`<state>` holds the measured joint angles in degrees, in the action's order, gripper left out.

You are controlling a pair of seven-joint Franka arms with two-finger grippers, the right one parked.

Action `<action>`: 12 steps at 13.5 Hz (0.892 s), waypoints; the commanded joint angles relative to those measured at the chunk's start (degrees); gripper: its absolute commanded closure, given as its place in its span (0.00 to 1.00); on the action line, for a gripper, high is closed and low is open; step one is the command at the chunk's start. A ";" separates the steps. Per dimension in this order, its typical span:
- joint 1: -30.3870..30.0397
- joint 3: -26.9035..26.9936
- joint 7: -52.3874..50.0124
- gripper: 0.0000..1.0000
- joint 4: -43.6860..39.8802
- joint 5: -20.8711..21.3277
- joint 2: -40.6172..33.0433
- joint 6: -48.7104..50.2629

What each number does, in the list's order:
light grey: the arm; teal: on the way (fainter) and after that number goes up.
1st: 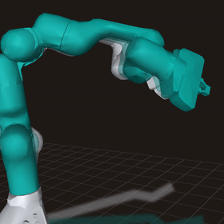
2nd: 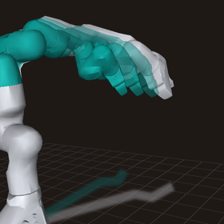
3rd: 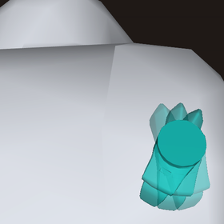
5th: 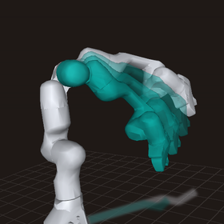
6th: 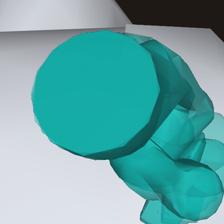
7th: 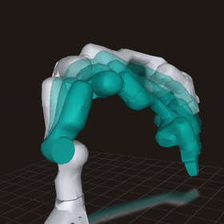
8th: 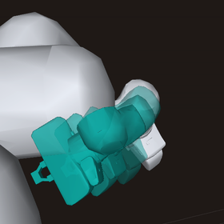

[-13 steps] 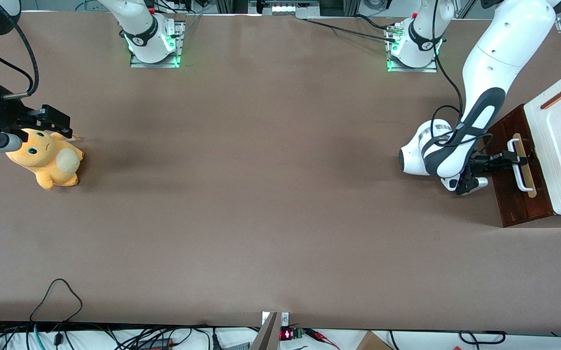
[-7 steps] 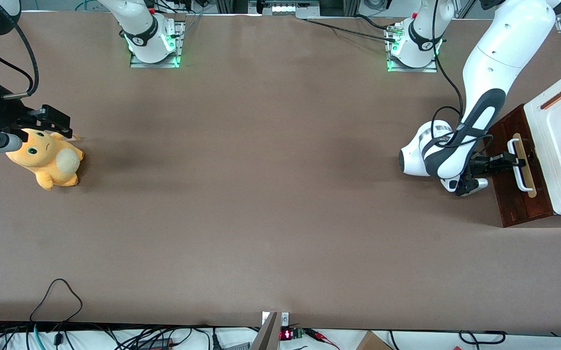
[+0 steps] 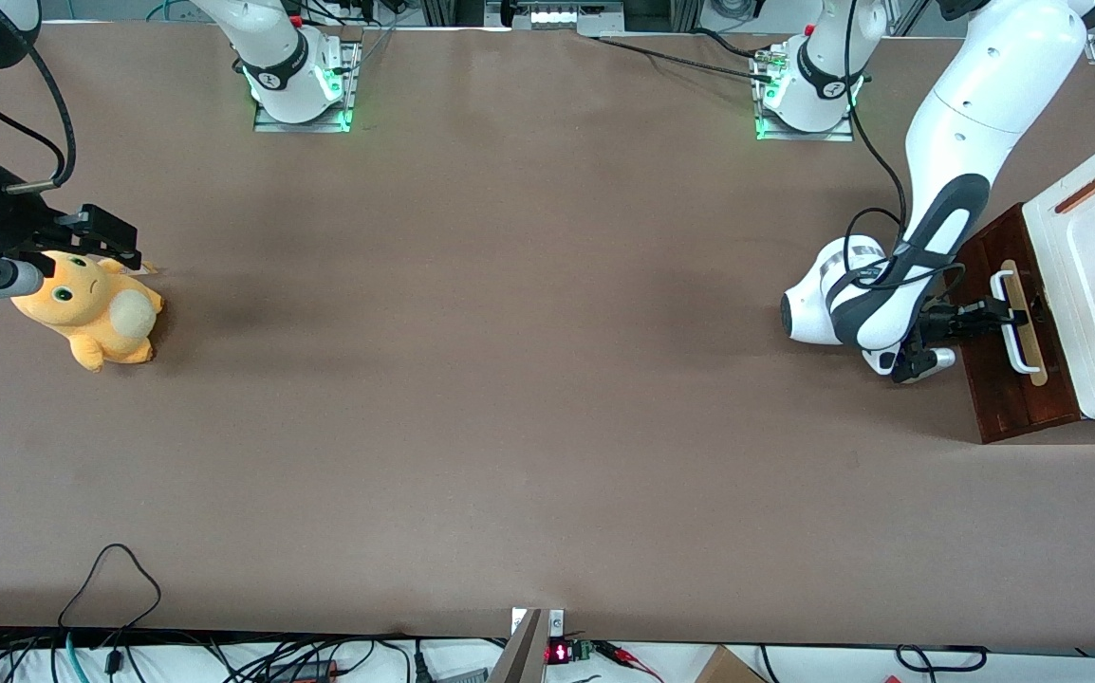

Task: Open lower drawer with left arm only
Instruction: 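Close the left gripper around the white drawer handle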

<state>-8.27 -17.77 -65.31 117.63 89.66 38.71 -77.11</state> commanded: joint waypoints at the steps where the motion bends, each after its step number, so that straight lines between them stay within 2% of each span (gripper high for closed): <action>1: -0.52 -0.07 0.27 0.83 -1.00 1.40 0.58 -0.41; 4: -0.52 -0.16 0.27 0.90 -0.92 1.40 0.58 -0.41; 12: 1.67 -2.36 0.62 1.00 -1.27 1.31 0.40 -0.24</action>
<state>-8.19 -18.65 -65.24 117.54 89.75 38.71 -76.78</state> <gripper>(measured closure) 0.819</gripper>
